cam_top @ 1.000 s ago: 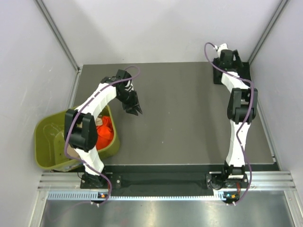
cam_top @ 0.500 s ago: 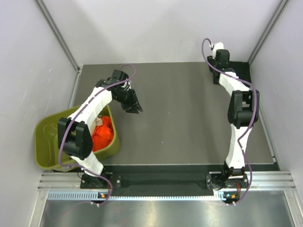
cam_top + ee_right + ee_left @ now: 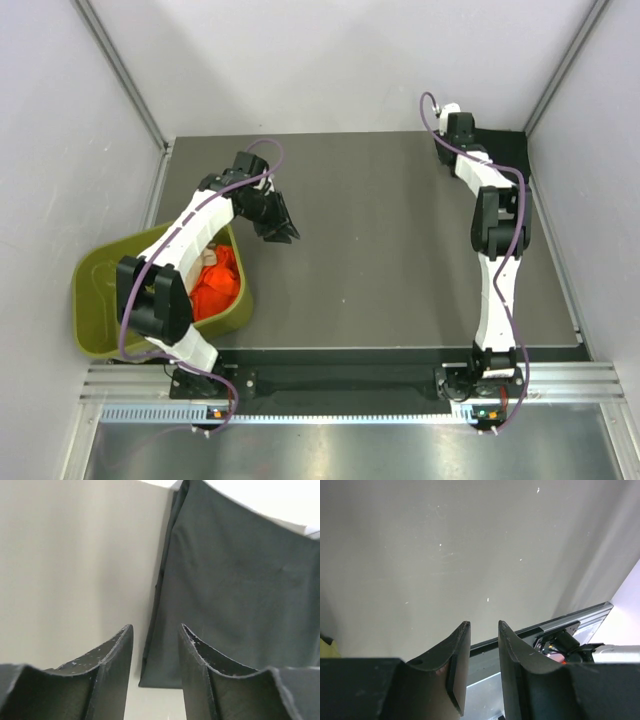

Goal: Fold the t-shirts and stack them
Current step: Neatly place the folded tshirt to the corner

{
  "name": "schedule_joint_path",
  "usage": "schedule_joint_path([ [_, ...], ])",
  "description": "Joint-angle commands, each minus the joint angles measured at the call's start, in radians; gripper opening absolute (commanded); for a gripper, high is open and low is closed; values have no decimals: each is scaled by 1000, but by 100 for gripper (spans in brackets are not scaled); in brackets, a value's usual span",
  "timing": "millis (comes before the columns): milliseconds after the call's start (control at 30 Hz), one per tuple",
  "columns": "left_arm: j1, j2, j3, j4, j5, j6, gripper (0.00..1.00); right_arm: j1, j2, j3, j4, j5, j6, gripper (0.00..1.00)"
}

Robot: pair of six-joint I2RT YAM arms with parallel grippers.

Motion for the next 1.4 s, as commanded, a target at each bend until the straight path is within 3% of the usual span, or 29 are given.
schedule_joint_path([
  [0,1,-51,-6,22,-11,3,34,-2,4,97,-28,24,1,41],
  [100,2,-45,-7,35,-4,0,34,0,55,178,-113,67,-14,41],
  [433,2,-27,-1,38,13,2,34,-2,79,223,-220,106,-19,43],
  [767,2,-24,-1,33,16,9,34,1,134,313,-309,102,-16,54],
  [933,4,-28,-2,19,15,22,34,4,171,385,-358,105,-20,48],
  [1100,10,-39,-10,6,15,34,34,3,194,416,-383,113,-19,33],
  [1233,13,-48,-21,5,19,35,34,6,202,424,-401,106,-26,40],
  [1367,15,-48,-13,-2,21,35,34,12,225,424,-433,150,-60,40],
])
